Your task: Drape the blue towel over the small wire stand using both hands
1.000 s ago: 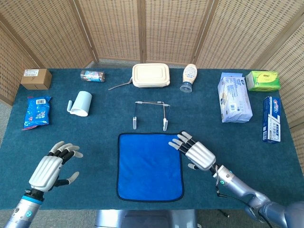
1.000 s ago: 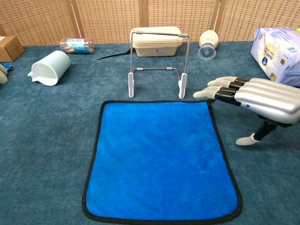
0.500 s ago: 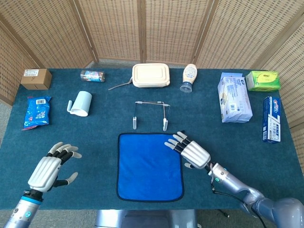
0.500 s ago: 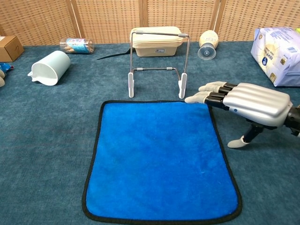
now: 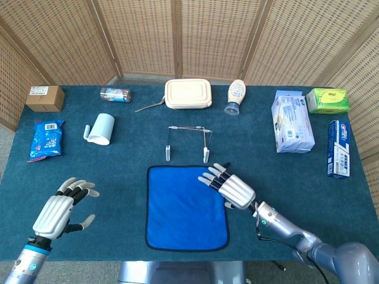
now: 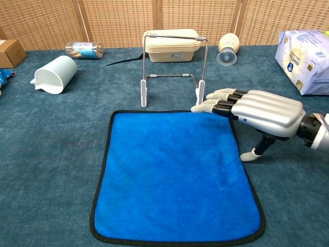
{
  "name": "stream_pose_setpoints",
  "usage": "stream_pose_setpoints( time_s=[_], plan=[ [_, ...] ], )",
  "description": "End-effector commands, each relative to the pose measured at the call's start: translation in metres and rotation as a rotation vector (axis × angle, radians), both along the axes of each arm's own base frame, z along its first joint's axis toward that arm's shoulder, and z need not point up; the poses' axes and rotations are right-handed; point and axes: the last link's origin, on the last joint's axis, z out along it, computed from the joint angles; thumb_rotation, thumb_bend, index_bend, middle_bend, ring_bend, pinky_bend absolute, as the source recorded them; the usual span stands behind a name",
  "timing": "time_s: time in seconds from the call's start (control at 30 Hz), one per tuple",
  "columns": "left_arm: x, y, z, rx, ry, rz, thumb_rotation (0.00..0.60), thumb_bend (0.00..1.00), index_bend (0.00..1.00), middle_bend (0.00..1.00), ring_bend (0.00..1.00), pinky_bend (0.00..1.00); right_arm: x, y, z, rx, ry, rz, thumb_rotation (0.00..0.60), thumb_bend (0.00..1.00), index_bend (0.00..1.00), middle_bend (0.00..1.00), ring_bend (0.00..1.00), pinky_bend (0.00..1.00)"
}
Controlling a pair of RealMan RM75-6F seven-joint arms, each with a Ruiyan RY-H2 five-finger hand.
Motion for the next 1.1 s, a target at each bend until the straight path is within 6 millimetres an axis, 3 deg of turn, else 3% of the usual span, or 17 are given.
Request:
stream_pose_setpoints(
  time_s=[0.03, 0.3, 0.47, 0.67, 0.9, 1.1],
  plan=[
    [-0.003, 0.000, -0.001, -0.003, -0.004, 0.004, 0.600, 0.39, 0.34, 0.25, 0.19, 0.08, 0.006, -0.001, -0.003, 0.004, -0.003, -0.003, 0.600, 0.00, 0.05, 0.11, 0.00, 0.04],
    [-0.008, 0.001, -0.002, -0.003, -0.013, 0.008, 0.600, 0.39, 0.34, 0.25, 0.19, 0.08, 0.016, 0.000, -0.008, 0.012, -0.004, 0.002, 0.600, 0.00, 0.06, 0.11, 0.00, 0.04],
    [-0.010, 0.001, -0.002, -0.002, -0.017, 0.010, 0.600, 0.39, 0.34, 0.25, 0.19, 0.08, 0.021, 0.000, -0.011, 0.019, -0.009, 0.006, 0.600, 0.07, 0.12, 0.11, 0.00, 0.05],
    [-0.013, 0.000, -0.001, 0.003, -0.022, 0.015, 0.600, 0.39, 0.34, 0.25, 0.19, 0.08, 0.029, 0.002, -0.014, 0.026, -0.018, 0.018, 0.600, 0.20, 0.18, 0.11, 0.00, 0.06],
    [-0.018, -0.003, 0.002, 0.011, -0.025, 0.023, 0.600, 0.39, 0.34, 0.25, 0.19, 0.08, 0.037, 0.002, -0.018, 0.032, -0.034, 0.014, 0.600, 0.47, 0.22, 0.11, 0.00, 0.07],
    [-0.019, -0.004, 0.001, 0.010, -0.028, 0.024, 0.600, 0.39, 0.34, 0.25, 0.19, 0.08, 0.037, 0.004, -0.019, 0.040, -0.032, 0.017, 0.600, 0.52, 0.32, 0.12, 0.00, 0.10]
  ],
)
